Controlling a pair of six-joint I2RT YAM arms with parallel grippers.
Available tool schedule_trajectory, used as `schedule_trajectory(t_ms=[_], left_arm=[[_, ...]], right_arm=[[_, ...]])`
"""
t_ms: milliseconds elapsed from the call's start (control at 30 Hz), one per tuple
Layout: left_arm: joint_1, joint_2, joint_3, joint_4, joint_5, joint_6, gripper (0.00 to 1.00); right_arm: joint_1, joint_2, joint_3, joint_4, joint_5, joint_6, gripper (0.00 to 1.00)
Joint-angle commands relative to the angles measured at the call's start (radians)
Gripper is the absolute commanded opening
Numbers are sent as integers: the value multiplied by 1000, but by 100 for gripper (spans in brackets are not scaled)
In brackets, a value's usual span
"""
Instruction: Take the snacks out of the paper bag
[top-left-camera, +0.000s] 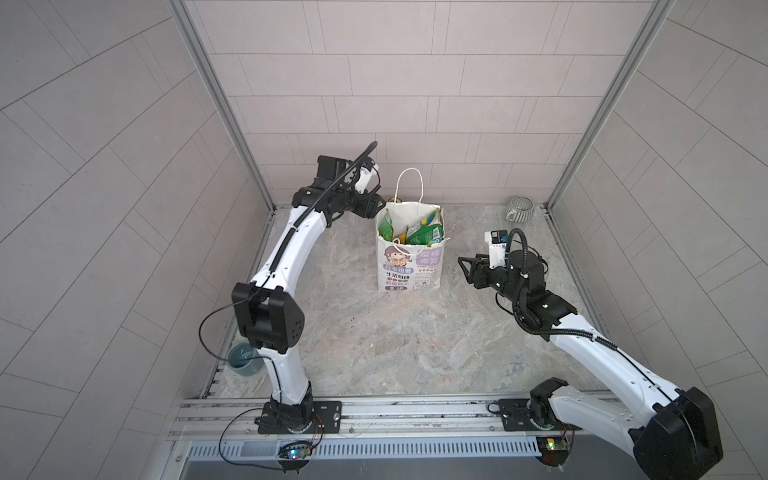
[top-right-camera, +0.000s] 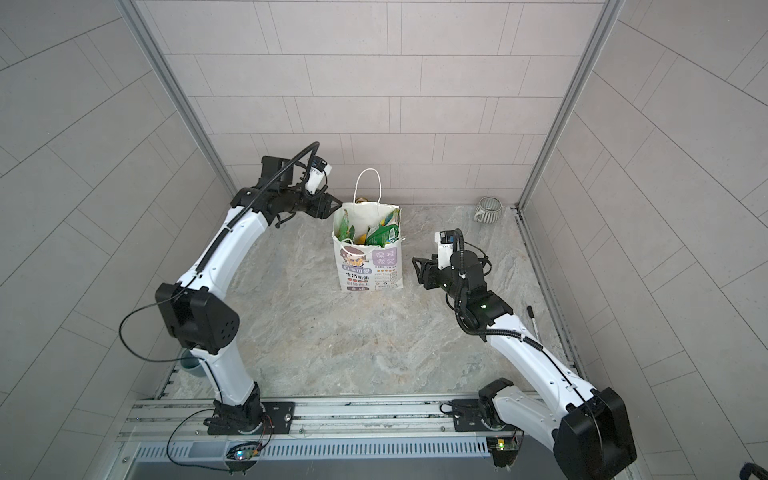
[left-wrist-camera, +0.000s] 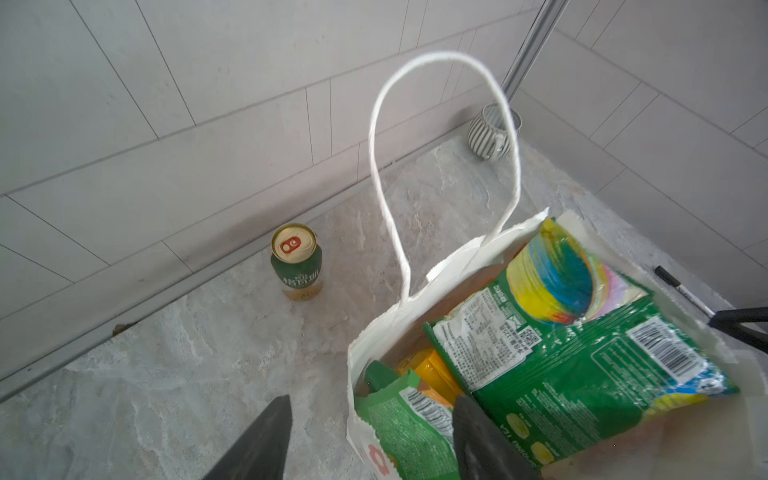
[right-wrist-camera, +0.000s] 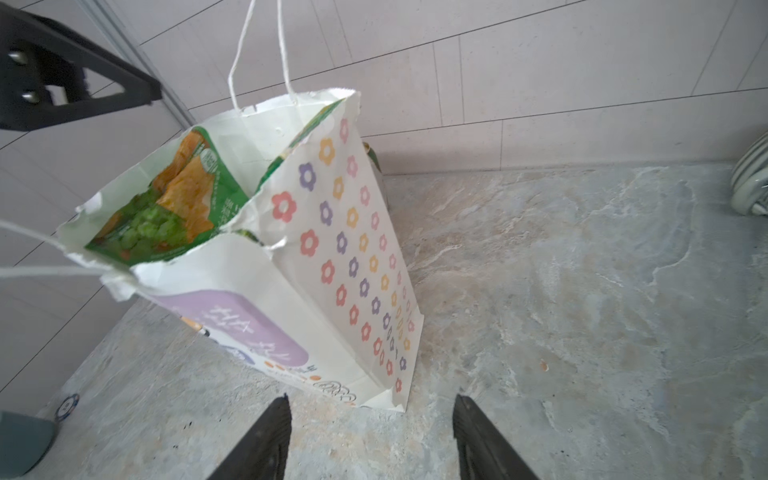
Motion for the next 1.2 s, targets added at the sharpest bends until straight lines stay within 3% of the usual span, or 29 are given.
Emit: schedule_trajectory(t_ms=[0,267,400,467,700,800,833,867,1067,1167], left_arm=[[-3,54,99,-149,6,61,64],[-4,163,224,-236,21,94,59],[-9,182,253,-241,26,105,55],[-11,198,254,-231,36,114,47],[-11,246,264,-234,14,142,44],[-11,253,270,-242,5,152,33],[-11,249,269,-242,1,156,19],[-12,248,268,-241,-11,153,13],[-11,215,250,-232,25,151,9],[-11,146,159,-150,59,138,7]], right_arm=[[27,-94,-5,-33,-31,-44,63],[51,-236,-51,-19,14,-13,63],[51,-242,-45,-25,28,-35,63],[53,-234,-46,-22,32,-55,63],[56,-189,-58,44,34,-45,63],[62,-170,-62,73,33,-29,63],[63,-164,-65,83,31,-27,63],[65,-157,-64,92,25,-29,63],[79,-104,-18,80,4,-43,63],[102,-92,14,59,2,-54,63]])
